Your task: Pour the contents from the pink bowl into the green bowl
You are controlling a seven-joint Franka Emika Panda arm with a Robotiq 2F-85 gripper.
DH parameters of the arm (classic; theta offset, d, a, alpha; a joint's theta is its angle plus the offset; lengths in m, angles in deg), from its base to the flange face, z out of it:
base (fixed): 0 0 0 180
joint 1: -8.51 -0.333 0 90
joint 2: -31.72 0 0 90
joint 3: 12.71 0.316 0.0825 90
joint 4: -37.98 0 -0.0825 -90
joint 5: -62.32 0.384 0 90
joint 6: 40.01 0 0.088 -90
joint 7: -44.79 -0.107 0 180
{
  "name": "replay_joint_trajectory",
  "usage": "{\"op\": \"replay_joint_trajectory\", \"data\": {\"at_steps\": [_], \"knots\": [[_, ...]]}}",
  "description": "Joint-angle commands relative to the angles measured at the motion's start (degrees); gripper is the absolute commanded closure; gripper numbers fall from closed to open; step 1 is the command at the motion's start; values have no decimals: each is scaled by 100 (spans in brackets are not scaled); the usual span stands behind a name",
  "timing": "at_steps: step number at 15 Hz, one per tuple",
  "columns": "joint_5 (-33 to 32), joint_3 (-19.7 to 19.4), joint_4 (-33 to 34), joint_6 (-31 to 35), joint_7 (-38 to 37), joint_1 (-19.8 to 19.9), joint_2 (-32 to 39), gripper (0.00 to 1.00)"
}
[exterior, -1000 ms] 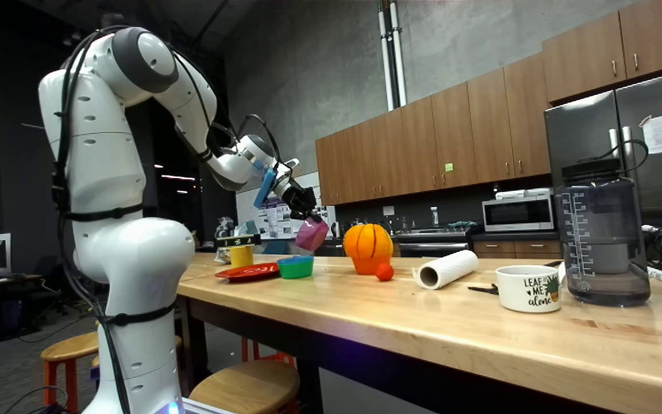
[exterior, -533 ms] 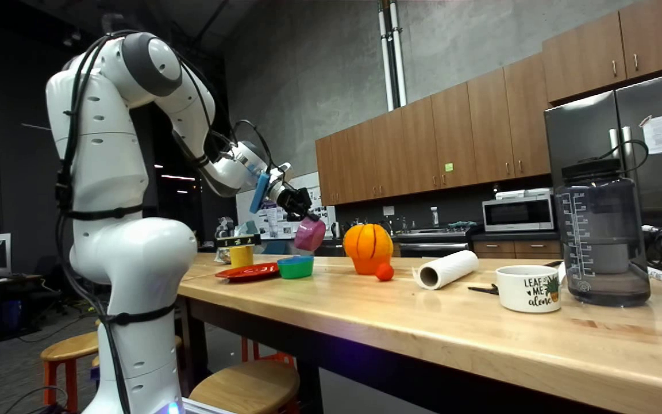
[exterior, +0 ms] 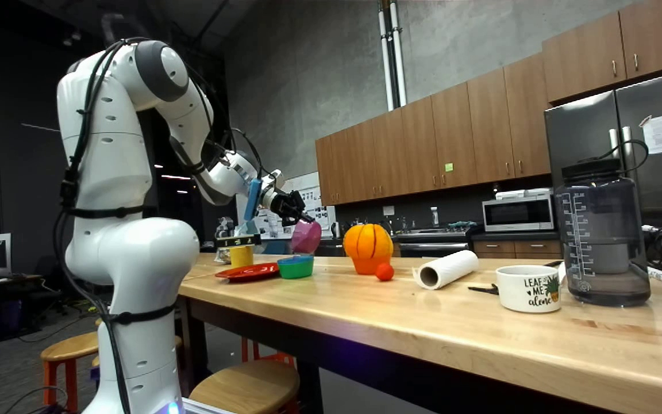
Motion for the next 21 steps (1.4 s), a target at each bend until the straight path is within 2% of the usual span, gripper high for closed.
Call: {"op": "replay_joint_trajectory", "data": {"at_steps": [1, 21], "knots": [[-228, 43, 105, -324, -171, -177, 155, 99], [-969, 114, 332, -1133, -339, -522, 521, 99]]}}
